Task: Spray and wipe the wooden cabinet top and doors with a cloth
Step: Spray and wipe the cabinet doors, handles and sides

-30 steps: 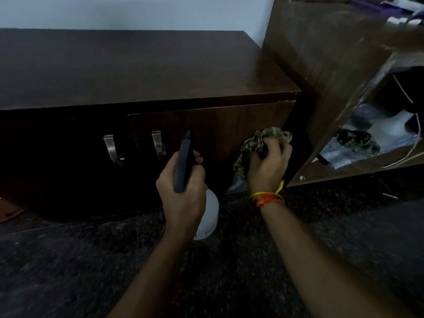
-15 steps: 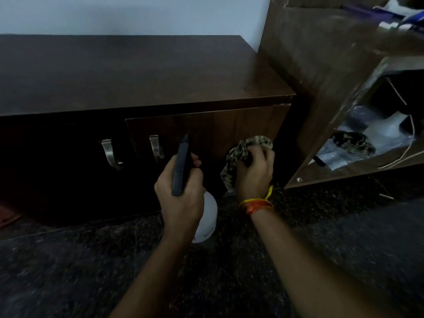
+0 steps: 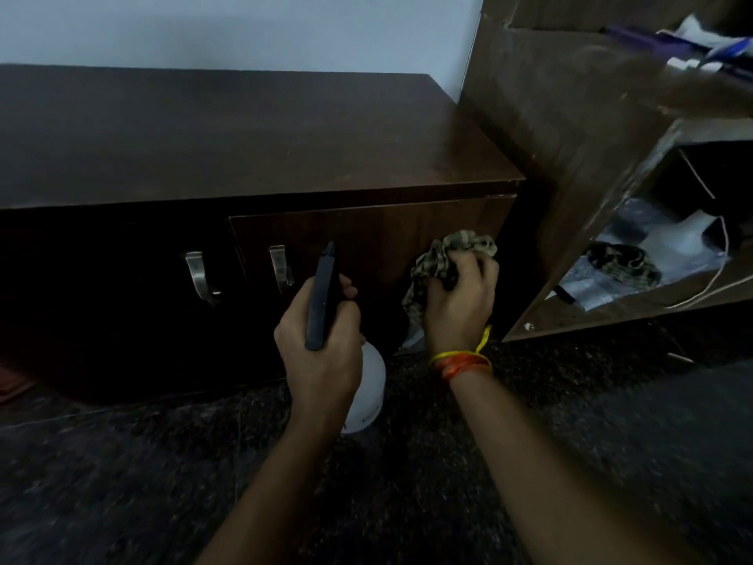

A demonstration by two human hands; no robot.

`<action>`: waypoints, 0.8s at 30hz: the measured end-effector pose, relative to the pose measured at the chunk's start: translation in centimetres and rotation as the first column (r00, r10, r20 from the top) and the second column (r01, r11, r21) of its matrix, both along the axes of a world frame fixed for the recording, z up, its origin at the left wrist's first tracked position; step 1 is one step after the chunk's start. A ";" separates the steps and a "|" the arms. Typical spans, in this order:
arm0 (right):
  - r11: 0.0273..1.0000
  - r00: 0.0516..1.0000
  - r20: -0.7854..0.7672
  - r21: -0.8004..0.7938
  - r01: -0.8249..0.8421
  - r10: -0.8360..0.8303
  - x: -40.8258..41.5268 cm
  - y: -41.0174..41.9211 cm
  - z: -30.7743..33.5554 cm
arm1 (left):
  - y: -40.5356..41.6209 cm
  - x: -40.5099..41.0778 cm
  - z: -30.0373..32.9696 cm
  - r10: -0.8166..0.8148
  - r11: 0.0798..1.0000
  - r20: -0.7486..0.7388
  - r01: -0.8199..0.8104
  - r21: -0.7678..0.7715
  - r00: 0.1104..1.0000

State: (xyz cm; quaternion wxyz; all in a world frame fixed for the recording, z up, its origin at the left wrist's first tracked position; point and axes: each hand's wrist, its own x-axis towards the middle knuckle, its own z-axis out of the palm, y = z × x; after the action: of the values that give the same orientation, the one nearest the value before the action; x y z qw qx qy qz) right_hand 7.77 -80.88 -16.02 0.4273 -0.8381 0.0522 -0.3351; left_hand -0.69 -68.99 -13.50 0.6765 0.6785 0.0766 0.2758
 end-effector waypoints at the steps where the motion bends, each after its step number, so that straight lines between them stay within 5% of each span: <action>1: 1.000 0.999 0.042 0.013 0.012 -0.012 0.1 0.3 0.6 | 0.0 0.0 0.0 0.003 1.000 0.002 -0.003 0.005 1.000; 6: 0.999 0.996 0.087 0.026 0.024 -0.027 0.5 0.4 0.5 | -0.1 0.1 0.0 0.003 0.999 -0.006 -0.003 0.039 1.000; 12: 0.996 0.983 -0.180 0.083 0.040 -0.025 0.1 -1.1 -5.3 | 0.4 0.1 -1.1 0.004 0.999 -0.030 -0.003 0.033 1.000; 20: 0.910 0.979 -0.119 0.363 0.199 -0.166 1.0 0.8 -4.5 | 0.6 0.7 -2.2 0.009 0.999 -0.032 -0.007 0.050 0.999; 24: 0.850 0.951 -0.297 0.475 0.229 -0.090 1.1 0.6 -7.2 | 0.6 1.1 -2.7 0.014 0.999 -0.015 -0.014 0.041 1.000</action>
State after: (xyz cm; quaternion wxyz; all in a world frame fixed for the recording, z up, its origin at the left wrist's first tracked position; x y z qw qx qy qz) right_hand 8.89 -80.31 -23.20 0.5907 -0.7270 0.2642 -0.2296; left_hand 0.40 -68.38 -16.22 0.6600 0.6936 0.0807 0.2770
